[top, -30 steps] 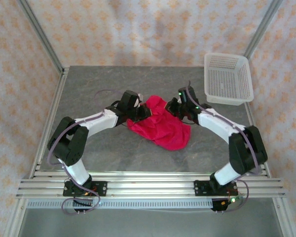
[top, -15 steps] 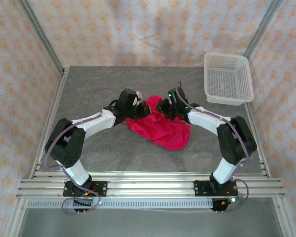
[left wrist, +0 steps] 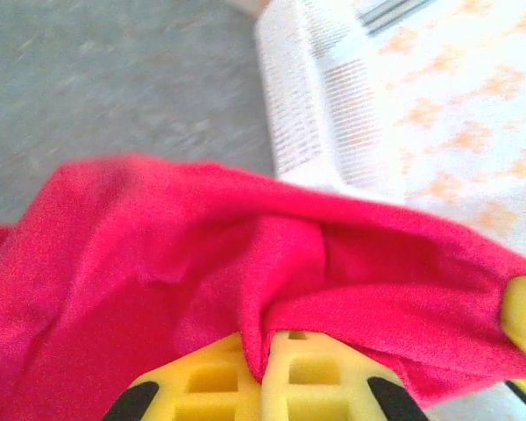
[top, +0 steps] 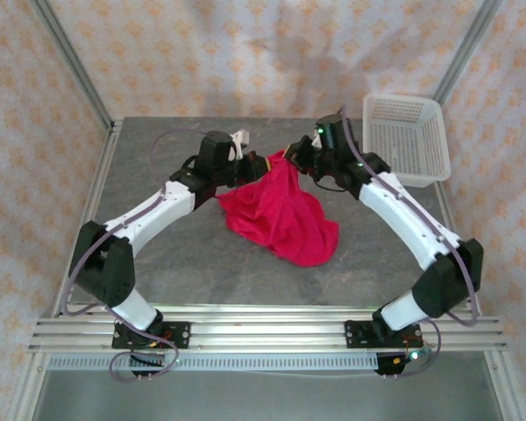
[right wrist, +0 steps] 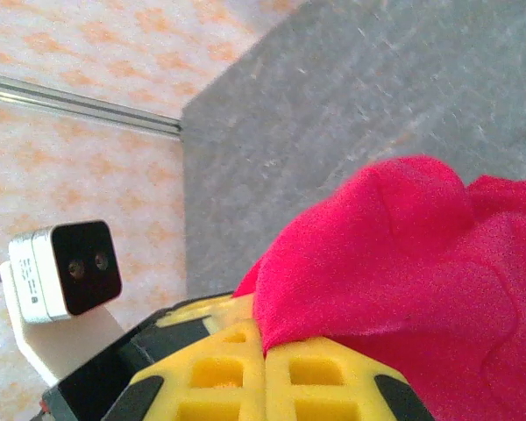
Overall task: Fold the inside-out t-shirt
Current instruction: Turn the T-shirt inside out at the center of the table.
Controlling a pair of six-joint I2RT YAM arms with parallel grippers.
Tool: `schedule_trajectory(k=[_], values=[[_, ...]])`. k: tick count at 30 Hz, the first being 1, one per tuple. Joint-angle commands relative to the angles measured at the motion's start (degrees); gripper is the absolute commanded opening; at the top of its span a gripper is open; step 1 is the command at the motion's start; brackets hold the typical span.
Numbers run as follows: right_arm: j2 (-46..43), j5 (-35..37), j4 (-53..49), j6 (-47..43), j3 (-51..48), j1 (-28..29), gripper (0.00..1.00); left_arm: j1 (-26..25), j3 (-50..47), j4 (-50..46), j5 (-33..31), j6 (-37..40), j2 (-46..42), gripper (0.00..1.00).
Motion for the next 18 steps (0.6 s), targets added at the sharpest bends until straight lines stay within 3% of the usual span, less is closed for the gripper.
schedule_trajectory(k=[1, 3, 4, 5, 6, 8, 10, 11, 15, 18], values=[[-2.7, 0.4, -2.8, -1.2, -0.2, -1.1, 0.00, 1.6, -0.3, -7.7, -4.3, 1.7, 2.3, 0.00], [-1.6, 0.6, -1.4, -1.0, -3.1, -2.5, 0.00, 1.6, -0.4, -8.7, -4.5, 2.4, 2.2, 0.00], [-1.1, 0.9, -1.1, -1.1, -4.4, -3.5, 0.00, 1.6, -0.8, -9.8, -4.8, 2.9, 1.9, 0.15], [-0.3, 1.8, -1.3, -1.4, -5.6, -4.9, 0.00, 1.5, -1.8, -11.3, -5.9, 3.6, 0.8, 0.37], [0.3, 2.3, -1.5, -1.8, -6.2, -6.6, 0.00, 1.4, -3.2, -12.9, -7.6, 4.4, -0.8, 0.52], [0.1, 3.3, -1.9, -2.5, -6.9, -9.9, 0.00, 1.0, -6.9, -17.9, -13.1, 6.1, -5.0, 0.66], [-1.4, 4.1, -2.7, -3.3, -6.9, -12.8, 0.00, 0.9, -11.1, -21.7, -18.0, 7.2, -9.1, 0.68], [-2.4, 5.6, -3.7, -4.2, -6.5, -14.1, 0.00, 0.9, -13.6, -22.8, -19.4, 7.2, -11.0, 0.64], [-5.5, 12.9, -6.6, -6.7, -5.1, -17.4, 0.00, -0.1, -21.8, -18.3, -16.6, 4.2, -14.0, 0.46], [-5.7, 14.1, -6.9, -7.2, -4.8, -17.7, 0.00, -4.5, -24.0, -12.3, -16.1, 2.0, -11.2, 0.48]])
